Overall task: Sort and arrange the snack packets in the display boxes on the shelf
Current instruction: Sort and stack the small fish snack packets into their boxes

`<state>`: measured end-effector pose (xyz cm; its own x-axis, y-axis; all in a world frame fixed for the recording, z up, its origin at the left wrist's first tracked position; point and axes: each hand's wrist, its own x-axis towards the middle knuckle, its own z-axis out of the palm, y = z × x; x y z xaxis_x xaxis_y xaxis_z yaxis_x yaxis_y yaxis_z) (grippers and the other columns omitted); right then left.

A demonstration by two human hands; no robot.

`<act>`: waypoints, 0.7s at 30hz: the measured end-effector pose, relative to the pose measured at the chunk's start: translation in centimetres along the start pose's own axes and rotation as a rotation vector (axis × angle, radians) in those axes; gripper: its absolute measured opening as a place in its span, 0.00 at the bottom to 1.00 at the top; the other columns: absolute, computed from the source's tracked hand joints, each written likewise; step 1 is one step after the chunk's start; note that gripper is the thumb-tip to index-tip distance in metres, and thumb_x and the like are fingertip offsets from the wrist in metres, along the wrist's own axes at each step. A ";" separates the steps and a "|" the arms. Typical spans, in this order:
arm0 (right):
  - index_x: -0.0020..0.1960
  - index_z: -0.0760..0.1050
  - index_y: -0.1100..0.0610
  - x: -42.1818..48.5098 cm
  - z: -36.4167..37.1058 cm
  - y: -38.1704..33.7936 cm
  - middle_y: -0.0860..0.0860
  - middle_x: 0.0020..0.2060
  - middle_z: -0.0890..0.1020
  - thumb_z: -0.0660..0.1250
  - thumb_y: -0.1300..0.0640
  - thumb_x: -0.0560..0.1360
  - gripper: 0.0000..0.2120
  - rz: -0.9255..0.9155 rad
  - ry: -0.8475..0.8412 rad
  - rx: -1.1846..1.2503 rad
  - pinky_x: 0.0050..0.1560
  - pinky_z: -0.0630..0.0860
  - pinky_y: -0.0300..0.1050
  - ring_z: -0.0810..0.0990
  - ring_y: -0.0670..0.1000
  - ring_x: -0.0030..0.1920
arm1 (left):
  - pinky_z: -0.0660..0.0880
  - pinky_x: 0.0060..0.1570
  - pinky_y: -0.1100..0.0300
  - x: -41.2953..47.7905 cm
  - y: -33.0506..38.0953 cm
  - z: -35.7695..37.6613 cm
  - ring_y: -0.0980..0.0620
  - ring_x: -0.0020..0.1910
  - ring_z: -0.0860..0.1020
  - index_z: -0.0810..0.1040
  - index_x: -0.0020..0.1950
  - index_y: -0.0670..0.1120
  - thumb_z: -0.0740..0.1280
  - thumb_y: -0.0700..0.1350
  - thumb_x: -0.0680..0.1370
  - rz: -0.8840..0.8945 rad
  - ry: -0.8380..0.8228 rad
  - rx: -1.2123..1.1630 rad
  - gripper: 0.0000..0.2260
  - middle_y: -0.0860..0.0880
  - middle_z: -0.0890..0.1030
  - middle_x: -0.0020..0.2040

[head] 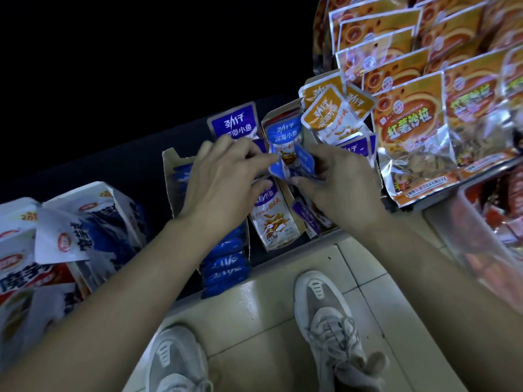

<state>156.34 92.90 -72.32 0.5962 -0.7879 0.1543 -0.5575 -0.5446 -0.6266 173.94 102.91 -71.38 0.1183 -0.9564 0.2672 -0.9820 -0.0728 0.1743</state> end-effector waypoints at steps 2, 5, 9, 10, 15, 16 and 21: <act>0.47 0.80 0.59 0.1 0.0 0.4 0.48 0.29 0.75 0.72 0.57 0.76 0.05 -0.040 0.007 -0.077 0.31 0.64 0.40 0.72 0.49 0.29 | 0.64 0.49 0.51 0.4 0.0 0.5 0.44 0.51 0.75 0.82 0.65 0.52 0.75 0.50 0.75 0.019 0.019 0.013 0.18 0.50 0.81 0.51; 0.42 0.78 0.62 0.2 -0.1 1.4 0.51 0.26 0.73 0.67 0.58 0.79 0.10 -0.027 0.030 -0.065 0.27 0.65 0.42 0.70 0.51 0.27 | 0.62 0.47 0.54 0.7 -0.3 0.9 0.45 0.47 0.76 0.85 0.59 0.51 0.75 0.48 0.75 0.021 0.085 0.005 0.13 0.50 0.81 0.46; 0.51 0.82 0.59 -0.6 -0.6 1.4 0.54 0.31 0.81 0.65 0.56 0.81 0.09 0.009 0.159 0.104 0.32 0.75 0.53 0.78 0.54 0.31 | 0.64 0.48 0.55 0.9 -0.4 0.6 0.45 0.49 0.76 0.86 0.53 0.49 0.72 0.48 0.76 0.023 0.173 -0.089 0.08 0.49 0.80 0.48; 0.54 0.83 0.58 -0.9 -0.8 1.1 0.53 0.35 0.83 0.65 0.56 0.81 0.09 0.021 0.204 0.179 0.34 0.77 0.52 0.80 0.53 0.34 | 0.65 0.49 0.55 0.7 -0.4 0.3 0.46 0.50 0.76 0.86 0.52 0.49 0.70 0.49 0.76 0.016 0.198 -0.133 0.08 0.50 0.81 0.49; 0.59 0.80 0.52 -1.7 -1.8 -1.7 0.40 0.45 0.82 0.67 0.58 0.80 0.09 -0.035 0.363 0.389 0.48 0.78 0.42 0.83 0.52 0.48 | 0.76 0.49 0.48 -1.4 -0.6 -2.4 0.52 0.48 0.80 0.84 0.51 0.46 0.69 0.50 0.80 -0.136 0.341 -0.316 0.09 0.52 0.84 0.47; 0.59 0.80 0.53 -1.8 -1.9 -2.4 0.40 0.45 0.82 0.68 0.58 0.80 0.08 -0.048 0.372 0.408 0.48 0.78 0.42 0.83 0.53 0.48 | 0.78 0.47 0.52 -1.9 -0.7 -3.0 0.56 0.46 0.80 0.83 0.51 0.45 0.69 0.50 0.81 -0.185 0.371 -0.369 0.09 0.54 0.83 0.45; 0.56 0.80 0.55 -2.1 -2.3 -5.9 0.40 0.43 0.84 0.68 0.62 0.79 0.07 -0.079 0.365 0.596 0.44 0.80 0.43 0.84 0.47 0.43 | 0.71 0.42 0.70 -5.3 -1.9 -6.8 0.65 0.40 0.77 0.77 0.49 0.49 0.69 0.46 0.82 -0.350 0.505 -0.529 0.04 0.60 0.78 0.43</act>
<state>157.04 97.14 -67.13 0.3318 -0.8554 0.3978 -0.0466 -0.4360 -0.8987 176.13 110.03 -66.68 0.5818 -0.6509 0.4877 -0.6913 -0.0799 0.7181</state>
